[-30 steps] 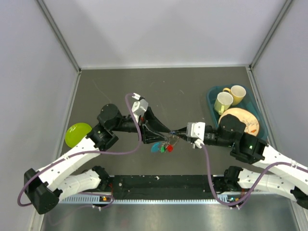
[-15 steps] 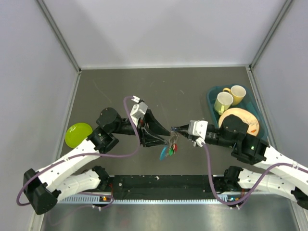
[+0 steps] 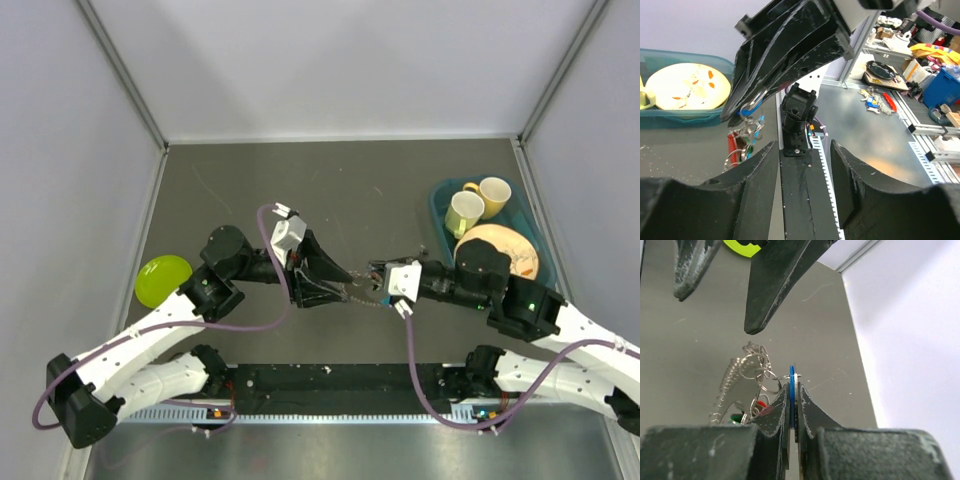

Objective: Remove the keys from the keyring

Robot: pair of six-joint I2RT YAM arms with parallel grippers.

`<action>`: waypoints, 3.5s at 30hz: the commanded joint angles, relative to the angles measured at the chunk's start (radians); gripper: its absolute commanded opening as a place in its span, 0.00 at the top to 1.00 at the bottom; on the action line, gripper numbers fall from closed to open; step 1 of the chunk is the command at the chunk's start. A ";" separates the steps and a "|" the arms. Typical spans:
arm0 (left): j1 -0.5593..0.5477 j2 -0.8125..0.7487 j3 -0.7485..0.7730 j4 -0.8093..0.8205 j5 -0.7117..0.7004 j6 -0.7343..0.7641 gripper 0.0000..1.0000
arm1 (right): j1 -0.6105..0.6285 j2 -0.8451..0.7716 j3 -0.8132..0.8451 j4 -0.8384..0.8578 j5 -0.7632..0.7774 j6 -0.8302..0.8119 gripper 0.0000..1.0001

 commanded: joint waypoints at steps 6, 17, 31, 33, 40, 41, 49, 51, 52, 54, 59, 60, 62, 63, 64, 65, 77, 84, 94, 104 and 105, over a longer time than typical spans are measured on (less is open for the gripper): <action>-0.006 0.003 0.053 -0.022 -0.053 0.069 0.48 | -0.006 -0.018 0.121 0.013 -0.026 -0.118 1.00; -0.091 -0.032 0.083 -0.094 -0.257 0.179 0.50 | -0.004 0.023 0.167 0.021 -0.035 0.006 1.00; -0.100 -0.079 0.088 -0.071 -0.398 0.211 0.48 | -0.004 0.017 0.177 0.016 -0.035 0.089 1.00; -0.103 -0.058 0.112 -0.086 -0.370 0.205 0.49 | -0.006 0.017 0.180 0.016 -0.035 0.106 1.00; -0.132 -0.058 0.088 -0.065 -0.395 0.250 0.46 | -0.004 0.029 0.181 0.022 -0.009 0.128 1.00; -0.132 -0.058 0.091 -0.071 -0.399 0.260 0.46 | -0.004 0.031 0.180 0.024 -0.007 0.134 1.00; -0.134 0.003 0.140 -0.178 -0.427 0.279 0.48 | -0.004 0.040 0.169 0.044 -0.001 0.157 1.00; -0.132 0.011 0.139 -0.183 -0.403 0.277 0.49 | -0.004 0.046 0.169 0.045 0.007 0.154 1.00; -0.134 0.010 0.134 -0.165 -0.386 0.276 0.49 | -0.004 0.051 0.169 0.045 0.011 0.152 1.00; -0.135 0.011 0.128 -0.158 -0.387 0.265 0.48 | -0.004 0.051 0.169 0.047 0.020 0.155 1.00; -0.135 0.002 0.106 -0.166 -0.427 0.270 0.49 | -0.004 0.055 0.175 0.047 0.022 0.167 1.00; -0.135 0.002 0.105 -0.165 -0.429 0.271 0.49 | -0.003 0.056 0.175 0.047 0.022 0.169 1.00; -0.135 0.004 0.103 -0.160 -0.427 0.273 0.49 | -0.004 0.054 0.175 0.047 0.024 0.175 1.00; -0.135 0.005 0.106 -0.160 -0.426 0.273 0.50 | -0.003 0.054 0.172 0.047 0.027 0.177 1.00; -0.135 0.008 0.109 -0.160 -0.423 0.271 0.50 | -0.004 0.054 0.172 0.045 0.028 0.178 1.00; -0.135 0.016 0.115 -0.160 -0.421 0.271 0.50 | -0.006 0.055 0.172 0.047 0.030 0.183 1.00; -0.135 0.053 0.145 -0.155 -0.429 0.265 0.60 | -0.004 0.031 0.149 0.047 0.033 0.230 1.00; -0.137 0.080 0.166 -0.157 -0.416 0.242 0.67 | -0.004 0.006 0.117 0.045 0.004 0.267 1.00; -0.143 0.077 0.157 -0.118 -0.386 0.185 0.92 | -0.003 -0.004 0.100 0.041 -0.030 0.295 1.00; -0.143 0.082 0.140 -0.134 -0.321 0.156 1.00 | -0.004 -0.041 0.089 0.033 -0.056 0.328 1.00; -0.143 0.083 0.137 -0.138 -0.320 0.159 1.00 | -0.004 -0.046 0.081 0.031 -0.058 0.327 1.00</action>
